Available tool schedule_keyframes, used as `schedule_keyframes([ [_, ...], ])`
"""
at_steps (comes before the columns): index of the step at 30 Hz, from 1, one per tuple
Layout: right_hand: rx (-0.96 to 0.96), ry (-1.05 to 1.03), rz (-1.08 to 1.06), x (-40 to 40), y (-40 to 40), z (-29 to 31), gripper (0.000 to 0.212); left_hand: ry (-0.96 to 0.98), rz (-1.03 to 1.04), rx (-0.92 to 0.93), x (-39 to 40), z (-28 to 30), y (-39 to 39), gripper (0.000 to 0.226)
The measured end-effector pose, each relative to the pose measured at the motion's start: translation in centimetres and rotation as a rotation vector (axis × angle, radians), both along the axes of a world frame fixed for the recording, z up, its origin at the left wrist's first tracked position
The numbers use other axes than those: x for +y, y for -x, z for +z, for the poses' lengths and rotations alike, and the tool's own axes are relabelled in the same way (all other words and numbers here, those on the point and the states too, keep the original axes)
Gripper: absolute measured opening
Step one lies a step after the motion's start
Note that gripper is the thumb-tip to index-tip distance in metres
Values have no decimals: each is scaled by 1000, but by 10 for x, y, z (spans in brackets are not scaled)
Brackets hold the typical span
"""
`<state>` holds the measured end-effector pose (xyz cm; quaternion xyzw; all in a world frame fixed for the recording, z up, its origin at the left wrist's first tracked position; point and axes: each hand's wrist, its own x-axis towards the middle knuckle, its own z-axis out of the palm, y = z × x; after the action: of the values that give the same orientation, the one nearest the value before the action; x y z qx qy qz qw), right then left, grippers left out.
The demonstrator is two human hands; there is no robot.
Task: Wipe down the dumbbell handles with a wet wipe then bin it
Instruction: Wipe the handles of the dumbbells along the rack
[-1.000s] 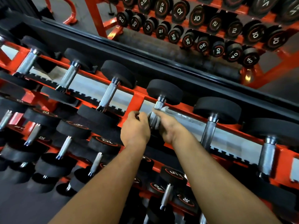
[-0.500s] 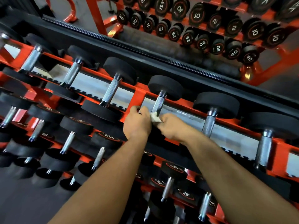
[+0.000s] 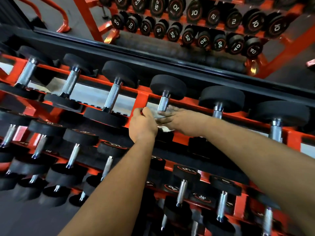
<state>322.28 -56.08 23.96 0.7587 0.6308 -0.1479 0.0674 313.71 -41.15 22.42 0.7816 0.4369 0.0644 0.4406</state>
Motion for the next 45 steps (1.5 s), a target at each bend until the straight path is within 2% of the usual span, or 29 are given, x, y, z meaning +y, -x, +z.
schedule_keyframes([
  [2,-100,79,72,-16,-6,4,46,7,-13,3,0,2,1,44],
  [5,-42,105,-96,-35,4,11,58,15,-46,47,1,8,3,46],
  [11,261,-495,-710,-92,55,12,68,72,-192,68,-6,17,15,54],
  [15,335,-684,-878,-123,88,17,57,-176,-201,155,-33,21,47,54],
  [17,377,-723,-965,-136,99,21,50,-325,-183,71,-63,27,64,50],
  [19,441,-777,-1120,-148,104,26,47,-402,-249,-11,-96,32,72,46],
  [21,485,-822,-1283,-157,103,27,41,-345,-333,-37,-127,31,74,45],
  [23,514,-863,-1383,-165,104,26,34,-175,-373,35,-153,28,70,53],
  [27,577,-893,-1450,-173,109,28,29,110,-264,259,-175,27,46,73],
  [30,472,-791,-1346,-177,104,29,34,193,-155,336,-176,32,28,64],
  [34,258,-678,-1011,-191,86,29,56,280,-29,383,-181,34,9,54],
  [37,-8,-550,-660,-199,59,22,58,278,118,267,-190,21,5,52],
  [39,-125,-366,-393,-198,38,10,60,274,214,128,-197,13,6,49],
  [42,-116,2,-129,-189,21,6,63,198,280,-11,-203,9,8,38],
  [45,-156,100,3,-183,11,9,64,116,274,-17,-207,13,8,37],
])
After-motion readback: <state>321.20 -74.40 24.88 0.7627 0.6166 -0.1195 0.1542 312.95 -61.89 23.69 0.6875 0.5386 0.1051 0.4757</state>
